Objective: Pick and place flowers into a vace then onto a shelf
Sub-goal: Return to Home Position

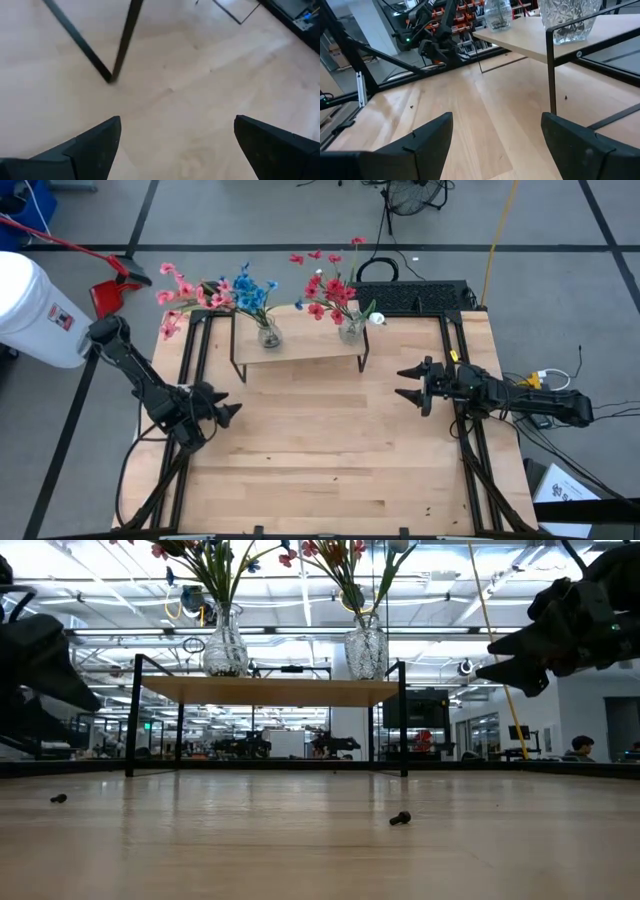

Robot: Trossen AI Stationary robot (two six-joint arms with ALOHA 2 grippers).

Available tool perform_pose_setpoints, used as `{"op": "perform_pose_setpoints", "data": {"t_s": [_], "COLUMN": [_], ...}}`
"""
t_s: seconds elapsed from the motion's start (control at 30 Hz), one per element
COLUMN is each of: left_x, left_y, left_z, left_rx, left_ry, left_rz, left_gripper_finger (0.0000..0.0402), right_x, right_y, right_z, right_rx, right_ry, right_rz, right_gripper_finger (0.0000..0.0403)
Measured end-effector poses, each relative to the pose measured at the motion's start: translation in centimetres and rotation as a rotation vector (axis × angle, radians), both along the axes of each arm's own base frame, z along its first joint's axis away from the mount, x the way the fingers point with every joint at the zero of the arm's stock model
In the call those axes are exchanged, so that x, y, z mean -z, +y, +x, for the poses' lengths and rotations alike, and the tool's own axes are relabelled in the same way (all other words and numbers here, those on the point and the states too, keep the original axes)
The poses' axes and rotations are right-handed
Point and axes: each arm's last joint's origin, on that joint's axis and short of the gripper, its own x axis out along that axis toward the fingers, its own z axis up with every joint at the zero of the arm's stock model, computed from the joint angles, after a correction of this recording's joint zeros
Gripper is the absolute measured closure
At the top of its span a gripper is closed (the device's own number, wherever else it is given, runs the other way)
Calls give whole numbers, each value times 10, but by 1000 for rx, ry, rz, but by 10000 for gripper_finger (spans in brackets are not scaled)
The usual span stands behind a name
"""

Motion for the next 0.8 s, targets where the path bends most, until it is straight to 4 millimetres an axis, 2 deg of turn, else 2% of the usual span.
{"op": "perform_pose_setpoints", "data": {"t_s": [0.4, 0.8], "left_x": [2, 2], "left_y": [-10, -15], "left_z": [4, 6], "left_rx": [61, 121], "left_ry": [98, 117], "left_rz": [-185, -208], "left_gripper_finger": [14, 14], "right_x": [0, 0], "right_y": [0, 0], "right_z": [0, 0], "right_rx": [0, 0], "right_ry": [-1, -1], "right_rz": [0, 0], "right_gripper_finger": [110, 110]}}
